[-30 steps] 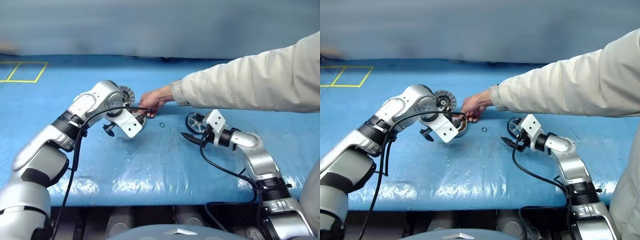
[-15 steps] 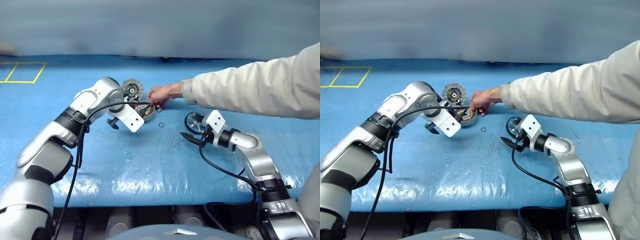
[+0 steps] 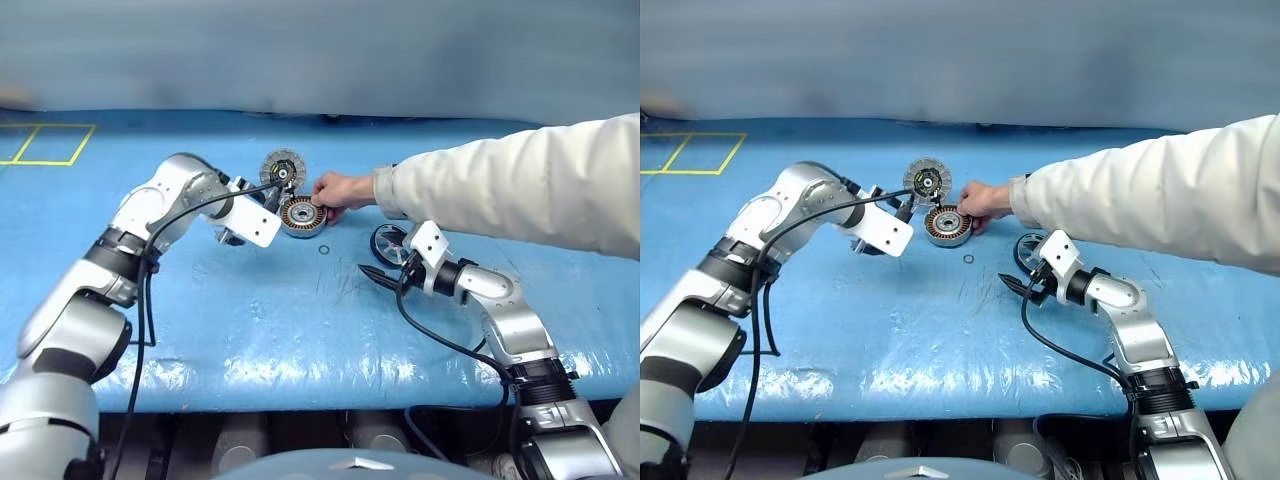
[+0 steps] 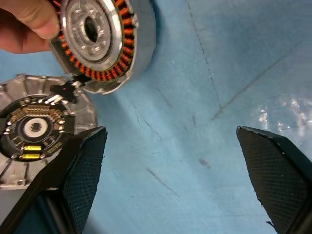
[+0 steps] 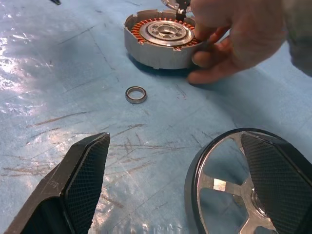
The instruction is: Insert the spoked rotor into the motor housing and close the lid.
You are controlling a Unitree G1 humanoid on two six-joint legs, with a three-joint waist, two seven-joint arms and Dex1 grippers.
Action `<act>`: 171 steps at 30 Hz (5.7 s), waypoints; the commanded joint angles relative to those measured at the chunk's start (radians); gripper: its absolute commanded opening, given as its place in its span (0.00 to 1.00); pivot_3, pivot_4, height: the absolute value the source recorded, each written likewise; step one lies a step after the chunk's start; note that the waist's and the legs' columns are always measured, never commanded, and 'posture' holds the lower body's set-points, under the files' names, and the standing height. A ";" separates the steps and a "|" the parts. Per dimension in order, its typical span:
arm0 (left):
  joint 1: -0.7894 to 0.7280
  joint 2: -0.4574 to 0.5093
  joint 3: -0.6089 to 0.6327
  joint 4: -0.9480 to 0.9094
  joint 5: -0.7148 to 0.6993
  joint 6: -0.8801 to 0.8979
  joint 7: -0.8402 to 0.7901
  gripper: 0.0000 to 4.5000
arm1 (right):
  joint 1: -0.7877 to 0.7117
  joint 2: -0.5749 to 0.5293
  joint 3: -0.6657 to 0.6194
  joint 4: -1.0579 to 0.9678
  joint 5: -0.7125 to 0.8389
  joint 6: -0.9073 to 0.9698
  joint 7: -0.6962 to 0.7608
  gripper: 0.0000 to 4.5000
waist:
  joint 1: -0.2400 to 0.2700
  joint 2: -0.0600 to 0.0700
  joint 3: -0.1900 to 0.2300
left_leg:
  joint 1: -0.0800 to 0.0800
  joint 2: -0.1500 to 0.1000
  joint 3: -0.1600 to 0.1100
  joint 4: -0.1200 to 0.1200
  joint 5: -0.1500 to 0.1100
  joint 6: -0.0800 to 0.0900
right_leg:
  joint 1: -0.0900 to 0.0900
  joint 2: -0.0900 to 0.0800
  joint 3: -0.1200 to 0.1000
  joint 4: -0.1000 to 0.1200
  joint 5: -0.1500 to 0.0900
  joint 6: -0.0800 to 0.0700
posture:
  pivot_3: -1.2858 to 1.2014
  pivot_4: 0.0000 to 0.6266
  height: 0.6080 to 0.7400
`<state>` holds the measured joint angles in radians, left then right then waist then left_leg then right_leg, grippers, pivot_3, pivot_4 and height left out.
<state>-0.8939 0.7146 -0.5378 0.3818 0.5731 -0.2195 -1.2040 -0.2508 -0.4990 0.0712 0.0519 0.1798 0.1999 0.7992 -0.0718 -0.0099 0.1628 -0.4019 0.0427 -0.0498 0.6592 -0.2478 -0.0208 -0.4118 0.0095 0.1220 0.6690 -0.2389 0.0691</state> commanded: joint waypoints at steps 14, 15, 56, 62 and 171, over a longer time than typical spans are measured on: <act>0.384 0.027 0.276 -0.294 -0.338 0.170 0.083 1.00 | 0.033 0.026 -0.030 -0.030 0.016 -0.057 -0.035 0.99 | 0.006 0.000 0.000 | 0.002 0.000 0.000 0.003 0.000 0.000 | 0.000 0.000 0.000 0.007 -0.001 -0.001 | 0.52 0.24 1.00; 0.416 0.013 0.297 -0.305 -0.369 0.175 0.104 1.00 | 0.037 0.026 -0.031 -0.031 0.016 -0.058 -0.036 0.99 | 0.005 0.000 0.000 | 0.002 0.000 0.000 0.004 0.000 0.000 | 0.000 0.000 0.000 0.007 -0.001 -0.001 | 0.52 0.24 1.00; -0.491 -0.414 -0.202 0.728 0.109 -0.132 0.054 1.00 | 0.133 -0.058 -0.054 -0.163 0.025 -0.007 -0.035 0.99 | 0.008 -0.001 0.001 | -0.008 -0.005 -0.003 0.002 0.002 0.001 | -0.003 -0.003 0.000 -0.003 0.001 0.005 | 0.52 0.24 1.00; -0.487 -0.458 -0.204 0.777 0.127 -0.133 0.096 1.00 | 0.139 -0.072 -0.055 -0.195 0.029 0.021 -0.030 0.99 | 0.008 -0.002 0.001 | -0.008 -0.005 -0.004 0.003 0.002 0.001 | -0.003 -0.002 0.000 -0.003 0.001 0.005 | 0.52 0.24 1.00; 0.534 0.105 0.346 -0.735 -0.611 0.485 -0.149 0.96 | 0.000 0.198 0.061 0.093 -0.022 -0.138 -0.084 1.00 | 0.000 -0.002 0.003 | 0.005 -0.003 -0.003 0.003 0.003 0.002 | 0.003 -0.001 0.000 0.009 -0.006 0.002 | 0.52 0.24 1.00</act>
<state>-0.3691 0.8275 -0.2497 -0.3219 0.0077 0.2344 -1.3967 -0.2319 -0.3038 0.1388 0.1426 0.1624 0.0747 0.7203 -0.0715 -0.0122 0.1657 -0.3972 0.0402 -0.0525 0.6621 -0.2453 -0.0189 -0.4092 0.0084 0.1221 0.6781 -0.2446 0.0710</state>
